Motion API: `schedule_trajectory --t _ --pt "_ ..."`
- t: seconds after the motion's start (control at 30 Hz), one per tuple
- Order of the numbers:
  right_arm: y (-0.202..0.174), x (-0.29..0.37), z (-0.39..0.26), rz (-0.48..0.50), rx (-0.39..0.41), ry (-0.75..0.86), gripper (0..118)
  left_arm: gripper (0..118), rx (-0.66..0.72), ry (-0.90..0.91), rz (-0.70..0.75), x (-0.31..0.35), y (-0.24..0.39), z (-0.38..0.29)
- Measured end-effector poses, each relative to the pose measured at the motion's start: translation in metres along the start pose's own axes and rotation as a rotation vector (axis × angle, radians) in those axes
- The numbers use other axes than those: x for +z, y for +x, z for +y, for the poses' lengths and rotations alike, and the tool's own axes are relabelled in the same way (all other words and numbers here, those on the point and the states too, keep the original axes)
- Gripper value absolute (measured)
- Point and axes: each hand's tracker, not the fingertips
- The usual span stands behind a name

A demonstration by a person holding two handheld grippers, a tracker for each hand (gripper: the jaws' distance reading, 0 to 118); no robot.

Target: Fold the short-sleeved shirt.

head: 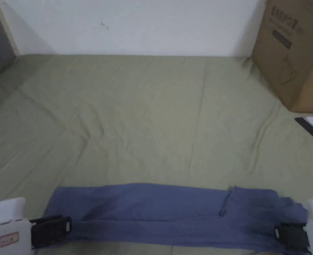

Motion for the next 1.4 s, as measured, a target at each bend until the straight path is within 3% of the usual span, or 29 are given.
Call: schedule_trajectory --t 0.07,0.1,0.13,0.17,0.2,0.23,0.27,0.3,0.57,0.6,0.63,0.7,0.73,1.07,1.27,1.37,1.4 --pt "-0.015 0.017 0.001 0.024 0.009 0.095 73 114 0.026 0.002 -0.002 0.014 -0.004 0.002" --pt "-0.027 0.029 0.001 0.057 -0.008 0.141 66 113 0.046 0.004 -0.010 0.020 -0.005 0.003" --pt "-0.035 0.034 0.002 0.100 -0.016 0.174 50 107 0.077 0.014 -0.031 0.025 -0.006 0.001" --pt "-0.048 0.037 0.002 0.136 -0.020 0.196 26 89 0.088 0.045 -0.071 0.030 -0.009 -0.002" --pt "-0.062 0.039 0.004 0.131 -0.013 0.207 3 46 0.097 0.053 -0.090 0.033 -0.012 -0.004" --pt "-0.076 0.042 0.004 0.129 -0.001 0.216 2 12 0.104 0.050 -0.074 0.035 -0.015 -0.006" --pt "-0.090 0.042 0.005 0.159 0.025 0.223 0 1 0.109 0.058 -0.069 0.033 -0.017 -0.009" --pt "-0.103 0.042 0.006 0.188 0.038 0.235 0 0 0.124 0.072 -0.071 0.037 -0.022 -0.012" --pt "-0.185 0.030 0.014 0.277 0.100 0.310 0 2 0.336 0.079 -0.214 0.038 -0.065 -0.016" --pt "-0.190 0.027 0.016 0.294 0.104 0.299 0 18 0.378 0.072 -0.244 0.034 -0.073 -0.013" --pt "-0.195 0.025 0.018 0.297 0.110 0.291 0 43 0.406 0.067 -0.274 0.029 -0.079 -0.011" --pt "-0.204 0.021 0.018 0.292 0.141 0.274 0 107 0.455 0.012 -0.375 0.011 -0.089 -0.006" --pt "-0.208 0.020 0.019 0.293 0.159 0.261 0 115 0.460 -0.024 -0.398 0.001 -0.091 -0.004" --pt "-0.214 0.004 0.016 0.268 0.188 0.166 0 115 0.554 -0.159 -0.568 -0.071 -0.103 0.007" --pt "-0.219 0.002 0.014 0.271 0.226 0.138 0 113 0.468 -0.218 -0.522 -0.082 -0.089 0.022" --pt "-0.223 -0.003 0.015 0.287 0.231 0.128 0 105 0.416 -0.221 -0.506 -0.083 -0.080 0.025" --pt "-0.225 -0.004 0.015 0.289 0.232 0.126 0 86 0.417 -0.221 -0.495 -0.083 -0.081 0.026"
